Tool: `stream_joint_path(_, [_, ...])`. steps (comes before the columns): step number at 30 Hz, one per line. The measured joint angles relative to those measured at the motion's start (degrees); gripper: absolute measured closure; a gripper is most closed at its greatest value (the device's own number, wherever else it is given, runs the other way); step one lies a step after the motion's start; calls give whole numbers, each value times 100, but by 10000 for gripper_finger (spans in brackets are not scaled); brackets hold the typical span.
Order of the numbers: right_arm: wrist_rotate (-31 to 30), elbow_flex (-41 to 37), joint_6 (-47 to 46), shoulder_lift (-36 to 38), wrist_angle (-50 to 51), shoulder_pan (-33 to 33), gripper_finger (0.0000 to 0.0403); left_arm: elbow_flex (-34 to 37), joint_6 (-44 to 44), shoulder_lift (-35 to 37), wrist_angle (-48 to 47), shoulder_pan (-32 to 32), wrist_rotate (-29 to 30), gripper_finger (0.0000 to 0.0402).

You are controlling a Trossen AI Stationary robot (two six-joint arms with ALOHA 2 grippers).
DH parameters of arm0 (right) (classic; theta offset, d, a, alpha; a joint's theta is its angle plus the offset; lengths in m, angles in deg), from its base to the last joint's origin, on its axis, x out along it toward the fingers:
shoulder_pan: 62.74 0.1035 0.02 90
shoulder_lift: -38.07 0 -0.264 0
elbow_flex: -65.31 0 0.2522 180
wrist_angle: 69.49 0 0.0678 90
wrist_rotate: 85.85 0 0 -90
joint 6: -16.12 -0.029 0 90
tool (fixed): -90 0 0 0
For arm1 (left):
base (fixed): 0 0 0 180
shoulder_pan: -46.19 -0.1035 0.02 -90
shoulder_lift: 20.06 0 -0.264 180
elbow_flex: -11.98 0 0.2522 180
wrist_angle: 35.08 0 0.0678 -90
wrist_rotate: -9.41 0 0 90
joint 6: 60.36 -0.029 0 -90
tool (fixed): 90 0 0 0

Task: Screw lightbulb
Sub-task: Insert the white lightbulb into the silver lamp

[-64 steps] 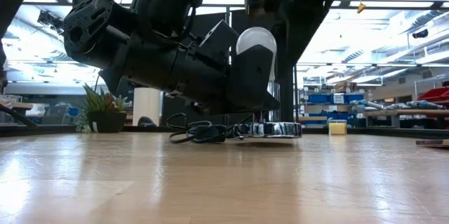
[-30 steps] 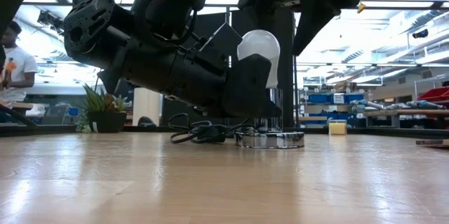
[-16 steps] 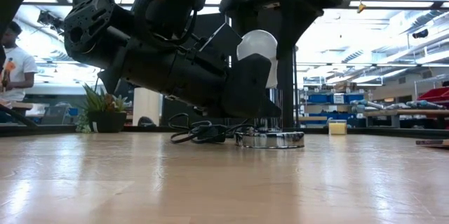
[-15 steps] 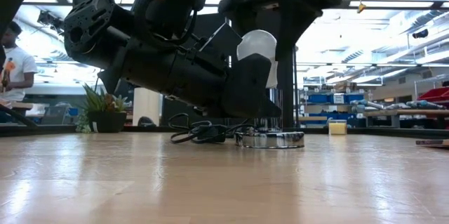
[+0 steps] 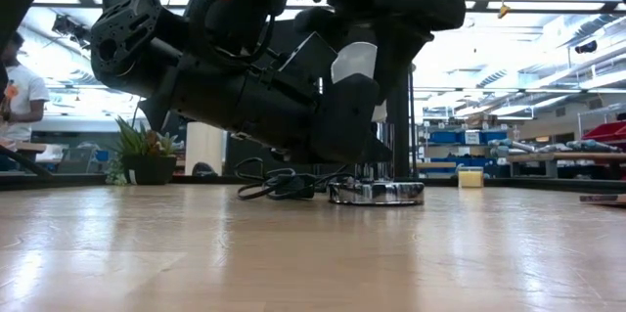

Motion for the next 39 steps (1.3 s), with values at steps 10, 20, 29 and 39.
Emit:
stream_joint_path(10, [34,311,-159,0,363,-27,143,0,2,0,15,0,2,218])
stream_joint_path(20, [1225,1312,-736,218,1527,-282,112,0,-164,0,24,18,2,218])
stream_joint_path(29, [2008,398,-1036,902,782,-529,133,0,-504,0,71,175,18,218])
stream_joint_path(39, [1275,-1948,-1541,1975,-1339,-427,120,-13,-468,2,538,166,-2,218])
